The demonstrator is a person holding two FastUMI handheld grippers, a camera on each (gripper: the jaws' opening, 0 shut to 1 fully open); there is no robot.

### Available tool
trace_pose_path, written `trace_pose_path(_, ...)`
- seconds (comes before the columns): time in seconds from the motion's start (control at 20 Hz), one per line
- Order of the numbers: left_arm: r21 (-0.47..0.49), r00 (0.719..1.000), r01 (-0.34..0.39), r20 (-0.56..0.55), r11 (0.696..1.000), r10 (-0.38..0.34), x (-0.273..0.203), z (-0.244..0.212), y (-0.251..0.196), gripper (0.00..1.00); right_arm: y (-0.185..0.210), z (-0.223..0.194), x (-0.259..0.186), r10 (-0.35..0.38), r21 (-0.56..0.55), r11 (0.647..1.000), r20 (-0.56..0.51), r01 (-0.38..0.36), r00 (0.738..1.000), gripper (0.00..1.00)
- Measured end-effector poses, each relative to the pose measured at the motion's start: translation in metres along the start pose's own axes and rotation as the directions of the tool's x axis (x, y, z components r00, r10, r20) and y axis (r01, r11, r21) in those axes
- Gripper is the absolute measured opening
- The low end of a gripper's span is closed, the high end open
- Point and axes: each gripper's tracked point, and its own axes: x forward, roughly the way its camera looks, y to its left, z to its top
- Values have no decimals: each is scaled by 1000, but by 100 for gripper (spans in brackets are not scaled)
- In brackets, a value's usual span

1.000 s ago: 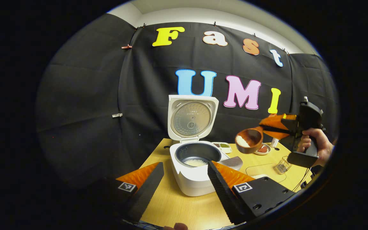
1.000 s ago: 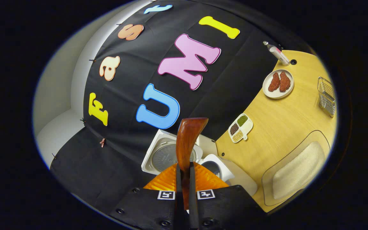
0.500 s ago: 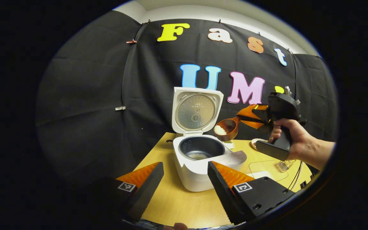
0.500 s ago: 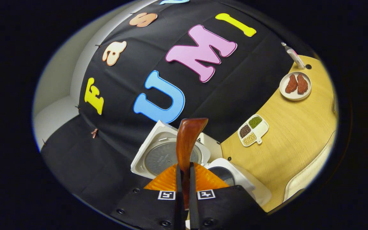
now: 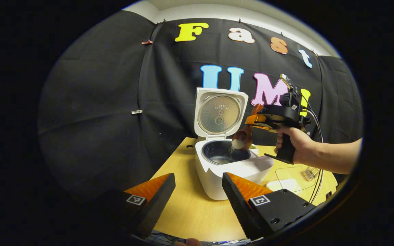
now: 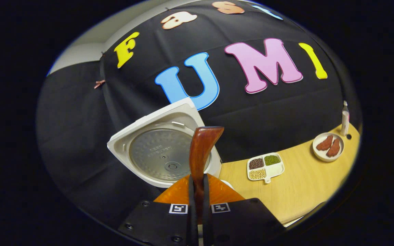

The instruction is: Close the left gripper, press the button to open the rice cooker; take a wooden spoon from the chopstick holder with the right hand, scoop a spoonful of rice and pour it into the rice cooker, then put the wooden spoon back into the chopstick holder.

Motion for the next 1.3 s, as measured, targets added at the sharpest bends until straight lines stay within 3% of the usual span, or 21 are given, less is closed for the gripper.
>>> trace_pose_path(0.25,-7,1000,-17,1,1000,17,-5,-2,4,95,10,-14,10,25,-200,979,-35,-32,999,10)
trace_pose_path(0.5,-13,1000,-21,5,1000,21,-9,-3,3,95,28,-21,6,58,-375,924,-47,-72,997,10)
trace_pose_path(0.85,-10,1000,-30,8,1000,30,-12,-2,5,95,55,-24,-1,119,-571,810,-66,-135,991,10)
trace_pose_path(1.3,-14,999,-31,20,999,32,-13,3,3,95,84,-29,-12,186,-755,630,-77,-179,980,10)
